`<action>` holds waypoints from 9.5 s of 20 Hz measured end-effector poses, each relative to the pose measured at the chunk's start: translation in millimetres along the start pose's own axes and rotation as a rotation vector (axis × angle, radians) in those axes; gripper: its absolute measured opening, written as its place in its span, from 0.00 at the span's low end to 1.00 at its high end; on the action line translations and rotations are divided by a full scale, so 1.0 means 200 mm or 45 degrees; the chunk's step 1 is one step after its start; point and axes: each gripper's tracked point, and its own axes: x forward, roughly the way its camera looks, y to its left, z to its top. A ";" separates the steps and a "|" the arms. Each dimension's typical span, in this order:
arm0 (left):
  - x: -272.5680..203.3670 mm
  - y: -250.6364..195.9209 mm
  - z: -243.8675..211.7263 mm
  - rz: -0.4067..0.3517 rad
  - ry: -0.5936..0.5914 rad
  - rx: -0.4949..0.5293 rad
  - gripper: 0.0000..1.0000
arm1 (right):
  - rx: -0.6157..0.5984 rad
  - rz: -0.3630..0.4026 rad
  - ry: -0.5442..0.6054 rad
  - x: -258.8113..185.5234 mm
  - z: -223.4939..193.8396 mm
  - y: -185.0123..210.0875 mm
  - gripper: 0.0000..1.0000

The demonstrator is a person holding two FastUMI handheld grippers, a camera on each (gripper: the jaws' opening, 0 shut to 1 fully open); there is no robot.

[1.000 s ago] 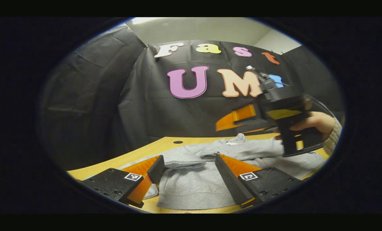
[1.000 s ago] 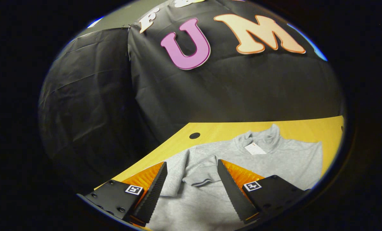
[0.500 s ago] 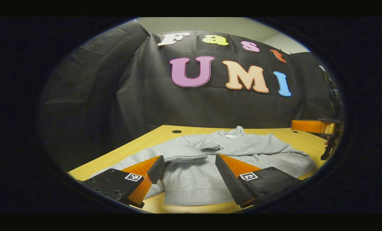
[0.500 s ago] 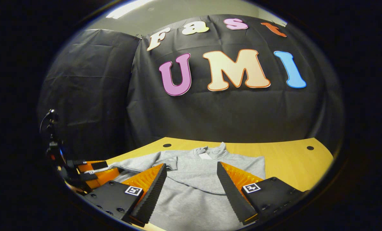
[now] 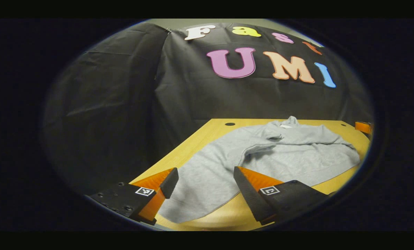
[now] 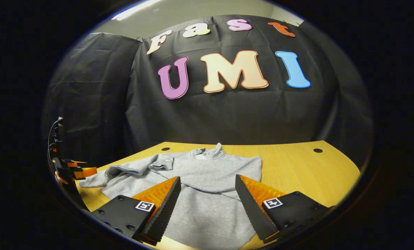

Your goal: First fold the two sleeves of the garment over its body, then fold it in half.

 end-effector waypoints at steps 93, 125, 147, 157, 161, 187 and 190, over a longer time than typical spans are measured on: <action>0.27 -1.92 0.86 -0.850 -0.232 0.218 0.90 | 0.078 -0.077 0.068 -0.16 -0.08 -0.18 0.97; -0.05 -0.70 -0.24 -0.488 0.262 0.255 0.94 | -0.052 -0.193 0.503 -0.39 -0.69 -0.06 0.98; -0.07 -0.81 -0.25 -0.594 0.270 0.131 0.01 | 0.047 -0.136 0.547 -0.37 -0.71 0.01 0.04; -0.07 -0.82 -0.23 -0.614 0.303 0.126 0.00 | 0.079 -0.105 0.518 -0.37 -0.64 0.02 0.02; -0.08 -0.85 -0.15 -0.670 0.297 0.058 0.00 | 0.072 -0.089 0.495 -0.34 -0.54 0.03 0.02; 0.58 -1.13 0.59 -0.653 0.067 -0.071 0.00 | 0.019 -0.097 0.383 0.47 0.00 -0.24 0.02; 0.71 -1.16 0.55 -0.613 0.084 -0.059 0.00 | 0.047 -0.114 0.437 0.57 -0.09 -0.29 0.02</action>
